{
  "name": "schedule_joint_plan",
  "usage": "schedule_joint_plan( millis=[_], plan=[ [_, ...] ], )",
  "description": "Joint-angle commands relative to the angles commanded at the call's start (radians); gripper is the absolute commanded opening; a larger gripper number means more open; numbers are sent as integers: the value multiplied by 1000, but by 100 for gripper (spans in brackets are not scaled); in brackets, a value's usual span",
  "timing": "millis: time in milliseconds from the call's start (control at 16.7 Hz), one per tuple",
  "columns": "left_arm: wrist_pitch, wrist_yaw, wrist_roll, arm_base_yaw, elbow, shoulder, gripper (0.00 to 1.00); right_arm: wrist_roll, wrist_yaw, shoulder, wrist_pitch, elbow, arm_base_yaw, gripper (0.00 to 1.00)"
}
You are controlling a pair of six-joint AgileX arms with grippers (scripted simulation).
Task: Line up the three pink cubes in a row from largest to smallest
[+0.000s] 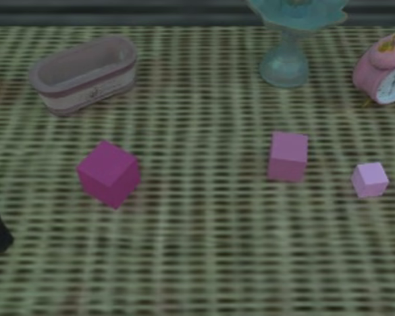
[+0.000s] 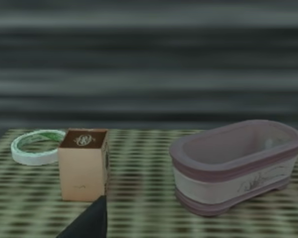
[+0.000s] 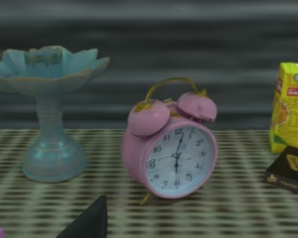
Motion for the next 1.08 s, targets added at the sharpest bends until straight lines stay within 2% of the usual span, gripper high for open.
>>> schedule_joint_plan(
  millis=[240,480,720,1080],
  plan=[
    [0,0,0,0,0,0,100,2,-1,31,-21,30,5,100],
    [0,0,0,0,0,0,100,10,-2,220,-143,210,27,100],
    [0,0,0,0,0,0,100,20,1,575,-340,484,58,100],
    [0,0,0,0,0,0,100,34,4,1255,-689,934,115,100]
  ],
)
